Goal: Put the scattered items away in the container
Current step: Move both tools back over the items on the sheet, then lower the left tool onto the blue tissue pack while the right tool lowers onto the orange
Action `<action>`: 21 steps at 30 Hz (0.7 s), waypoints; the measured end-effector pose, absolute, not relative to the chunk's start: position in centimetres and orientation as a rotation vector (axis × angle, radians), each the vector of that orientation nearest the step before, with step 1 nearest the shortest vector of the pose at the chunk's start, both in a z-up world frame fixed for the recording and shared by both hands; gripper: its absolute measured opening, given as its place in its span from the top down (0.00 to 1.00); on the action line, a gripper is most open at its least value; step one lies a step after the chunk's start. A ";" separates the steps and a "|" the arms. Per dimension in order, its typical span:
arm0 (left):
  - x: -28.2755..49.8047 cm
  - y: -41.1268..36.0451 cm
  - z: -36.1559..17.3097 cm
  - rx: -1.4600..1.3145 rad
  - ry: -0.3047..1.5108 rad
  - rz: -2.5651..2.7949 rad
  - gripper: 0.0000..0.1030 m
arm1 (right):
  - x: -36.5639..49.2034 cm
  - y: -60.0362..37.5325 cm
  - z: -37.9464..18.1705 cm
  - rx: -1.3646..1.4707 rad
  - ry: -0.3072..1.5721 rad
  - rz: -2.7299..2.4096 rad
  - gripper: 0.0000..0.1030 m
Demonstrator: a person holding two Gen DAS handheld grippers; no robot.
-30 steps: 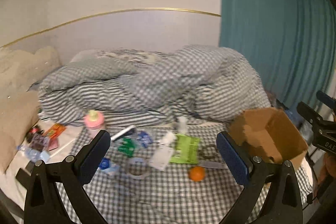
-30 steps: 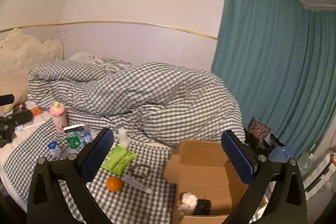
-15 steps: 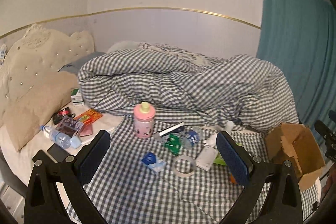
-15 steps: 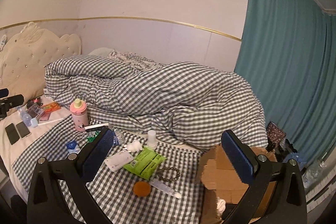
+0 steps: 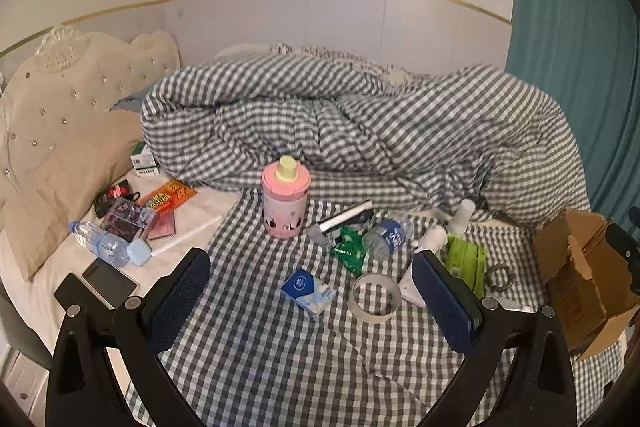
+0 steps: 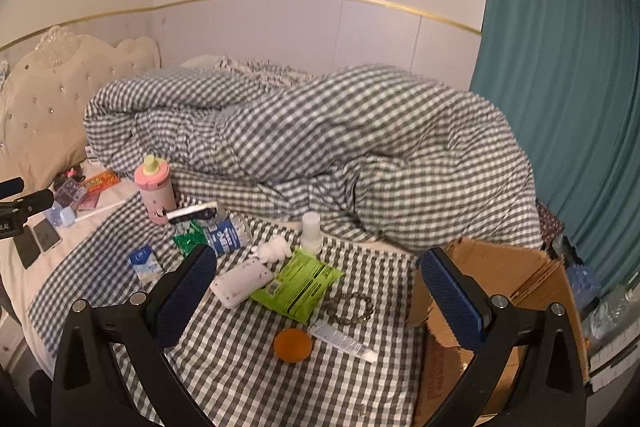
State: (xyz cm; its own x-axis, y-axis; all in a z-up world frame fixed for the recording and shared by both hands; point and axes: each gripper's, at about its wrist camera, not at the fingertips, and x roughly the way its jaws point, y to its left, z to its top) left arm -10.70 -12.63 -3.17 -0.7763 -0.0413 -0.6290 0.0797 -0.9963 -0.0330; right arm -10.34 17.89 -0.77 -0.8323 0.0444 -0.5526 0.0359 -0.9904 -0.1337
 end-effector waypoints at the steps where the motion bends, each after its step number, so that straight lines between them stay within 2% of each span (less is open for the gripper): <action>1: -11.0 -12.6 -3.5 1.038 0.085 -2.895 0.00 | -10.8 17.9 -1.2 -0.926 -0.216 2.990 0.00; 9: -14.6 -12.7 -7.7 1.186 0.047 -2.844 0.00 | -13.9 18.1 -5.3 -1.111 -0.145 2.952 0.00; 21: -20.7 -13.8 -19.0 1.554 -0.006 -2.662 0.00 | -18.2 17.8 -15.2 -1.505 -0.179 2.784 0.00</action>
